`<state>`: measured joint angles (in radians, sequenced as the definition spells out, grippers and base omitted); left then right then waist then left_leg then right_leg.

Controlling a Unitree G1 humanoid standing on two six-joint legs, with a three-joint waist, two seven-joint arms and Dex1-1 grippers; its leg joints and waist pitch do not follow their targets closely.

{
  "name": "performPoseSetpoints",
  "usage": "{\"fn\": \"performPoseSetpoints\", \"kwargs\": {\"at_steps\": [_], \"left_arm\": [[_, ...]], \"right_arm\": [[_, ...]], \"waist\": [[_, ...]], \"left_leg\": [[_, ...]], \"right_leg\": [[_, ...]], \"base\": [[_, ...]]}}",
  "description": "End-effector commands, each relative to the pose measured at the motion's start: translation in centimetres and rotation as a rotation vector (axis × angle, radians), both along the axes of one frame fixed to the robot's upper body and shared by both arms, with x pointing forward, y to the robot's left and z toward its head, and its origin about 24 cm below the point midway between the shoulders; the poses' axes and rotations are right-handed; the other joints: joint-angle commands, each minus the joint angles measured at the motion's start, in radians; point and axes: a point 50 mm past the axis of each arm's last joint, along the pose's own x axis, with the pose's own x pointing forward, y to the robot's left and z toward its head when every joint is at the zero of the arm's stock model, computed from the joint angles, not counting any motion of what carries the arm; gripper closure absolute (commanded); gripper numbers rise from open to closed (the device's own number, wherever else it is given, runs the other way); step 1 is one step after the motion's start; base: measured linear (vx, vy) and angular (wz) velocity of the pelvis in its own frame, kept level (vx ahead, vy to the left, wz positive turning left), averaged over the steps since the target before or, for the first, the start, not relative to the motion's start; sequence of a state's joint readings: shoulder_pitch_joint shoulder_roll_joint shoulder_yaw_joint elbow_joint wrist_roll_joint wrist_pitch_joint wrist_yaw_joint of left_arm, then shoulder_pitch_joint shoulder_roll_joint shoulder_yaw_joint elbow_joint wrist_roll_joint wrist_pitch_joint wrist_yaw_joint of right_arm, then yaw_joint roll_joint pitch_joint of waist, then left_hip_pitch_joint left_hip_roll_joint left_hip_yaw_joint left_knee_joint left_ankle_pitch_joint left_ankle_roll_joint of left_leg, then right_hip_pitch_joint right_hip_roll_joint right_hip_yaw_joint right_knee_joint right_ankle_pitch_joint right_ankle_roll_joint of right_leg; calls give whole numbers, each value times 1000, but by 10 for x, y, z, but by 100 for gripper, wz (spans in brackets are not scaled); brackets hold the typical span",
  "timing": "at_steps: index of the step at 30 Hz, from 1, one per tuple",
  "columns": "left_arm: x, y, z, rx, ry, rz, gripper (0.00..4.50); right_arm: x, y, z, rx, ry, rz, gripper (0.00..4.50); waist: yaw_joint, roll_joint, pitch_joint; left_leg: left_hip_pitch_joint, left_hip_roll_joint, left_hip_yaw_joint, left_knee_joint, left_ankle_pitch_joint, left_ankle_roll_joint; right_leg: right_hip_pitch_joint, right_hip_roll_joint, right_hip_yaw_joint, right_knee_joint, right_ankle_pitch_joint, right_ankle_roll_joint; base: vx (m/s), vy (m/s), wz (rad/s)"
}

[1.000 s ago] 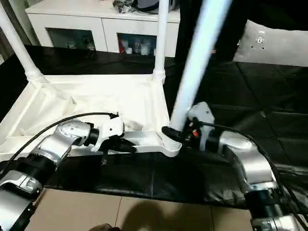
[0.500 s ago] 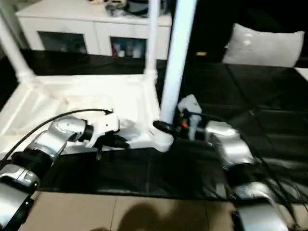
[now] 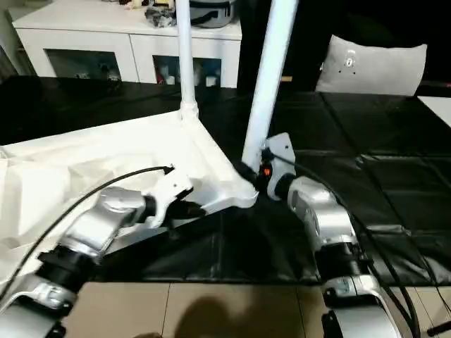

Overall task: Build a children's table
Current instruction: Rotate leg to tighten

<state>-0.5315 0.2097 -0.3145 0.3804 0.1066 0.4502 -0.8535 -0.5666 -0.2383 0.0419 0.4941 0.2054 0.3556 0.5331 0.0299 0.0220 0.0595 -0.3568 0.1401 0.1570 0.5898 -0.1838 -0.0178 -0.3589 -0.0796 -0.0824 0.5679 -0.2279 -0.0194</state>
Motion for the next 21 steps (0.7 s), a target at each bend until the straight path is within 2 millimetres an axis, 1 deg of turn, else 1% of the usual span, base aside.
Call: {"fn": "performPoseSetpoints", "kwargs": {"at_steps": [1, 2, 3, 4, 5, 6, 7, 8, 9, 10, 11, 12, 13, 14, 15, 16, 17, 18, 19, 20, 21], "left_arm": [[1, -33, 24, -17, -113, -90, 450], [2, -31, 23, 8, -125, -81, 450], [2, -31, 23, 8, -125, -81, 450], [3, -27, 22, 31, -135, -73, 450], [4, -22, 22, 51, -139, -63, 450], [5, -18, 21, 72, -145, -54, 450], [6, -15, 20, 83, -148, -51, 450], [6, -12, 20, 98, -153, -46, 450], [7, -11, 19, 100, -152, -42, 450], [7, -11, 19, 100, -152, -42, 450], [7, -11, 19, 100, -151, -36, 450], [7, -11, 19, 100, -151, -36, 450], [8, -10, 19, 97, -152, -26, 450], [8, -10, 19, 97, -153, -26, 450], [9, -10, 19, 97, -154, -23, 450], [10, -9, 20, 96, -157, -22, 450], [12, -8, 21, 96, -161, -20, 450], [12, -8, 21, 96, -162, -20, 450], [12, -8, 21, 94, -164, -22, 450], [14, -6, 23, 94, -170, -29, 450], [14, -6, 23, 94, -170, -29, 450]], "right_arm": [[-15, 7, -41, -46, 239, -41, 264], [-15, 9, -39, -49, 235, -48, 264], [-15, 9, -39, -49, 235, -48, 264], [-15, 9, -37, -49, 230, -51, 264], [-16, 10, -34, -48, 228, -53, 264], [-17, 12, -32, -43, 227, -56, 264], [-18, 13, -31, -40, 227, -57, 264], [-19, 14, -29, -36, 230, -61, 264], [-20, 15, -29, -28, 233, -63, 264], [-20, 15, -29, -28, 233, -63, 264], [-20, 16, -28, -25, 236, -66, 264], [-20, 16, -28, -25, 236, -66, 264], [-20, 16, -28, -16, 243, -72, 264], [-20, 16, -28, -15, 242, -72, 264], [-20, 15, -27, -14, 240, -72, 264], [-21, 15, -26, -15, 225, -61, 264], [-21, 14, -24, -15, 205, -54, 264], [-21, 14, -24, -15, 205, -54, 229], [-21, 13, -23, 1, 200, -51, 208], [-21, 13, -21, 24, 181, -46, 208], [-21, 13, -21, 24, 181, -46, 191]], "waist": [[-14, 19, -24], [-12, 24, -25], [5, 34, -30], [46, 25, -32], [46, 25, -32], [34, -47, -20], [41, -47, -23], [56, -27, -29], [62, 1, -32], [39, 4, -32], [41, 24, -45], [37, 20, -38], [34, 16, -34], [32, 12, -29], [30, 8, -28], [29, 4, -27], [31, 8, -29], [31, 7, -29], [31, 6, -29], [34, 4, -31], [35, 4, -34]], "left_leg": [[40, 90, -71, -133, -868, -116], [32, 95, -67, -151, -897, -120], [-9, 112, -55, -207, -942, -132], [-36, 116, -8, -262, -941, -123], [-36, 116, -8, -262, -941, -123], [143, 30, 5, 20, -551, -76], [42, -4, -52, 66, -130, 9], [3, 18, -67, 45, -57, 6], [-31, 66, -76, -67, -77, -42], [-2, 93, -73, -100, -355, -63], [33, 101, -76, -108, -528, -101], [38, 99, -70, -113, -580, -109], [37, 90, -65, -113, -619, -106], [36, 86, -63, -112, -634, -103], [40, 80, -62, -108, -651, -95], [40, 78, -62, -107, -649, -90], [49, 75, -60, -105, -629, -76], [50, 75, -59, -106, -622, -73], [49, 75, -59, -108, -614, -70], [48, 76, -57, -111, -592, -63], [48, 77, -55, -112, -576, -60]], "right_leg": [[-6, -64, 0, -97, -584, -20], [4, -56, -6, -80, -544, -25], [51, -41, 1, 22, -375, -53], [66, -18, 18, 105, -255, -57], [66, -18, 18, 105, -255, -57], [-134, -140, 69, -166, -800, -46], [-33, -179, 122, -160, -903, -34], [14, -195, 114, -139, -854, -43], [48, -126, 55, -89, -595, -68], [10, -64, 36, -58, -409, -74], [3, -67, 45, -47, -276, -116], [-4, -67, 47, -53, -253, -132], [0, -74, 48, -62, -292, -135], [-1, -78, 48, -70, -346, -124], [-4, -85, 45, -84, -461, -92], [-6, -88, 44, -90, -507, -76], [-9, -93, 39, -107, -578, -41], [-9, -92, 38, -111, -578, -35], [-7, -92, 36, -113, -576, -30], [-4, -92, 36, -115, -562, -25], [-2, -93, 37, -114, -544, -28]], "base": [[0, 0, 0], [0, 0, 0], [-78, -2, 2], [-78, -2, 2], [-10, -61, 24], [68, -110, 9], [68, -110, 9], [96, -52, -40], [101, 43, -42], [101, 43, -42], [0, 0, 0], [0, 0, 0], [0, 0, 0], [0, 0, 0], [0, 0, 0], [0, 0, 0], [0, 0, 0], [0, 0, 0], [0, 0, 0], [0, 0, 0], [0, 0, 0]]}}
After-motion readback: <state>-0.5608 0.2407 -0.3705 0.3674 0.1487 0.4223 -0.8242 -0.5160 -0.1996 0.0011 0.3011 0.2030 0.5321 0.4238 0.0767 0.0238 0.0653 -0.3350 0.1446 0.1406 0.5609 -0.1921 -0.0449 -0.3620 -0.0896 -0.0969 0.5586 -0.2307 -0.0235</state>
